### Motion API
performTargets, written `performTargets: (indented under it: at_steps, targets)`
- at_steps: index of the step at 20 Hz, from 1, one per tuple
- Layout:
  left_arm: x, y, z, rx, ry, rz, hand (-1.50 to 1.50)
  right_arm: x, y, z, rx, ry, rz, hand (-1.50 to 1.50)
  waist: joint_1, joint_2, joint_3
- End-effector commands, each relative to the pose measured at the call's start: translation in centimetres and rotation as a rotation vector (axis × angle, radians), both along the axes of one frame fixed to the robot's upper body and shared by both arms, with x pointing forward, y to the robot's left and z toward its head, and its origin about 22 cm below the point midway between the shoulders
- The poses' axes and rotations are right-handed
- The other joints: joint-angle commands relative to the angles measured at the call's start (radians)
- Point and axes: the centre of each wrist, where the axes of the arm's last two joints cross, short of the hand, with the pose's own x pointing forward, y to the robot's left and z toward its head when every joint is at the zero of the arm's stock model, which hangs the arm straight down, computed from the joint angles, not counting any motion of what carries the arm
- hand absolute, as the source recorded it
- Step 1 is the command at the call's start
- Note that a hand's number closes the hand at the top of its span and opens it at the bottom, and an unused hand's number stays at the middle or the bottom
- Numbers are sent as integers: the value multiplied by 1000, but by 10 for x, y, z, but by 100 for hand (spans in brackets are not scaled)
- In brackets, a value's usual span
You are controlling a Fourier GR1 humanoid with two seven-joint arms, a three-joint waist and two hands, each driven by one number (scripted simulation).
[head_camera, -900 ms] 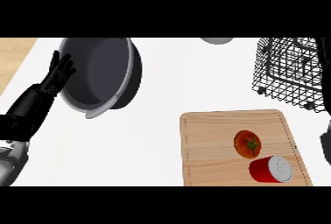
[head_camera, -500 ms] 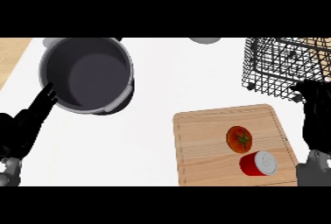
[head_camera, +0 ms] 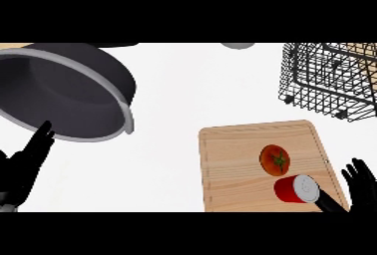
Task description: Pick the can from the cutting board and place it in the tiered basket
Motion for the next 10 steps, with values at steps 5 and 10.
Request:
performTargets:
  at_steps: [5, 10]
  targets:
    - [-1, 0, -20, -18, 47, 21, 0, -57, 9, 38, -100, 407, 244, -150, 6, -1, -6]
    - [-1, 8, -14, -16, 46, -19, 0, -24, 16, 107, -127, 467, 338, -150, 32, -3, -3]
